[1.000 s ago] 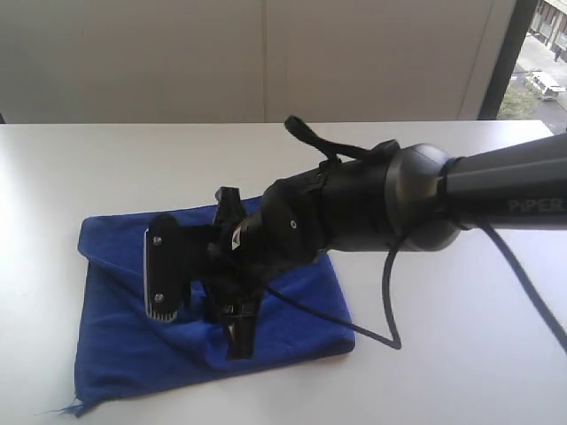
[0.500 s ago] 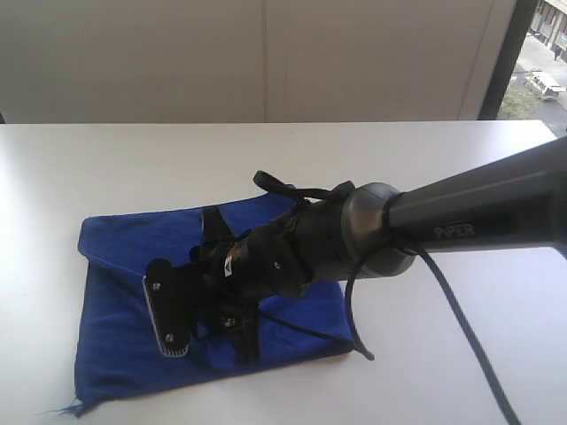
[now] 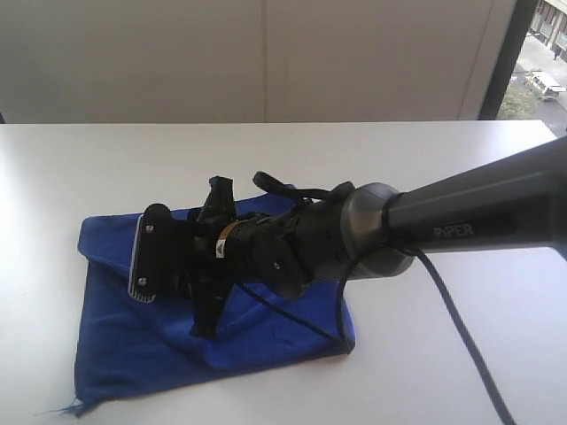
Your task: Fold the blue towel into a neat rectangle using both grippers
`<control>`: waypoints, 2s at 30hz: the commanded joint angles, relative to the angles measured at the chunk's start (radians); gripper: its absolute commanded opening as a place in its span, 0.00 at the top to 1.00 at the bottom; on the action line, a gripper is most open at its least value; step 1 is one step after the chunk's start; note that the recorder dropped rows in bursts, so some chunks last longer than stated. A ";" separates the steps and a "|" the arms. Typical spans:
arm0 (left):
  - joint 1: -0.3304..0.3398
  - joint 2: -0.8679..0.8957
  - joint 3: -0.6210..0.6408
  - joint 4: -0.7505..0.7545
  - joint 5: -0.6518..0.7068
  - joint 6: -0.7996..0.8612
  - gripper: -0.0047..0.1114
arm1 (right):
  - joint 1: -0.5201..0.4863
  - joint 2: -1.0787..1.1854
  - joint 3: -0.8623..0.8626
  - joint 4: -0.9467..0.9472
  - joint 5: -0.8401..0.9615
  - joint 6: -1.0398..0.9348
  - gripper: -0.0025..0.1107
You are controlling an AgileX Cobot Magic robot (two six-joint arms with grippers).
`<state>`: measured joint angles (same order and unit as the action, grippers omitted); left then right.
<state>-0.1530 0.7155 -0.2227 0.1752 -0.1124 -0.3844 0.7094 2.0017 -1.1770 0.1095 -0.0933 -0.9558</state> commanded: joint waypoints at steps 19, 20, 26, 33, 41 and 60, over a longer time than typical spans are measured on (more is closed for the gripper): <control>0.002 -0.006 0.000 0.002 0.009 -0.003 0.96 | 0.006 0.014 0.002 0.005 0.082 0.025 0.98; 0.002 -0.006 0.000 0.002 0.009 -0.003 0.96 | 0.008 0.012 0.002 0.005 0.082 0.025 0.98; 0.002 -0.006 0.000 0.002 0.009 -0.003 0.96 | 0.026 -0.041 0.002 0.005 0.093 0.025 0.98; 0.002 -0.006 0.000 0.002 0.009 -0.003 0.96 | 0.092 -0.080 0.002 0.005 0.147 0.025 0.98; 0.002 -0.006 0.000 0.021 0.002 -0.002 0.96 | 0.230 -0.085 0.002 0.009 0.203 0.051 0.98; 0.002 -0.006 0.000 0.021 0.001 -0.002 0.96 | 0.301 -0.059 0.002 0.010 0.114 0.287 0.98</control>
<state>-0.1530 0.7155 -0.2227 0.1909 -0.1124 -0.3844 0.9986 1.9343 -1.1770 0.1174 0.0449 -0.7154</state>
